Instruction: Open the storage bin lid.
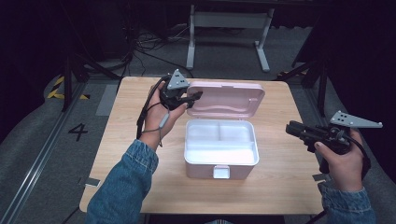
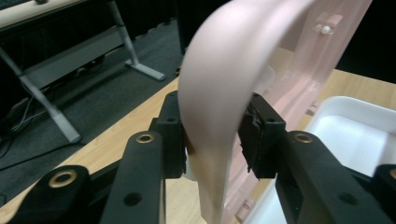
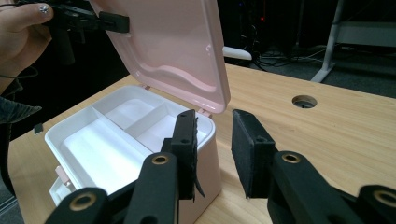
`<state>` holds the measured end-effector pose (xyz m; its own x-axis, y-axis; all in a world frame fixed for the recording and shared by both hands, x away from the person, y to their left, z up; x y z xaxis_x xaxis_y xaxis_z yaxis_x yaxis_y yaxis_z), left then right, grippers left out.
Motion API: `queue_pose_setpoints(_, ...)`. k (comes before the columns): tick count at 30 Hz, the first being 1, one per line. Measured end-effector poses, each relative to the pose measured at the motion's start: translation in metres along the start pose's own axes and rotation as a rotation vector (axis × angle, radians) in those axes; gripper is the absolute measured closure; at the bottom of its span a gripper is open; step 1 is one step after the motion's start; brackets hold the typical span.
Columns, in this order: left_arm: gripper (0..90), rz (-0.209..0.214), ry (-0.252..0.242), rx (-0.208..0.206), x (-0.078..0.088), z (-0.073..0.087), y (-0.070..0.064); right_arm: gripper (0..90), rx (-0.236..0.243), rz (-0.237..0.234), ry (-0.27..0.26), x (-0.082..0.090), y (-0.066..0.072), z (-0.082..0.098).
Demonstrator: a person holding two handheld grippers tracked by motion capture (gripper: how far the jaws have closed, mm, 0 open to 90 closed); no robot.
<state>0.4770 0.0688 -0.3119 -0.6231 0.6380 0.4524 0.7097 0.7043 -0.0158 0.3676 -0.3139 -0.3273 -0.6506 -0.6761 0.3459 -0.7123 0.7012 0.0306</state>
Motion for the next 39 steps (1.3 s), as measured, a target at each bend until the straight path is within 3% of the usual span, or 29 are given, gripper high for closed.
queue_pose_setpoints(10,58.7,-0.015,0.03,0.031,-0.017,-0.005,0.012,69.5,-0.008,0.019,-0.004,0.005,-0.007,0.001)
queue_pose_setpoints(17,55.3,-0.02,0.041,0.05,-0.03,-0.006,0.021,64.9,-0.005,0.018,0.013,-0.002,-0.008,0.004)
queue_pose_setpoints(28,49.1,-0.016,0.055,0.125,-0.048,-0.005,0.03,64.6,-0.015,0.023,0.009,0.0,-0.011,0.006)
queue_pose_setpoints(39,39.4,-0.035,0.066,0.136,-0.063,0.0,0.034,64.3,-0.016,0.023,0.008,0.0,-0.013,0.007)
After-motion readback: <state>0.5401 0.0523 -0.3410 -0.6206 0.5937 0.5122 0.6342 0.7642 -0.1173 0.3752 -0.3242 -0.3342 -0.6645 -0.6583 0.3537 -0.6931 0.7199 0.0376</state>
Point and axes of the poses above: each handheld gripper's, and its own axes: x roughly backward along the jaws, z roughly out of its underside, y roughly to its left, the point moved 4 cm from there along -x, roughly forward along the jaws, and after that the axes turned 9 degrees about x, right-handed, at the moved point
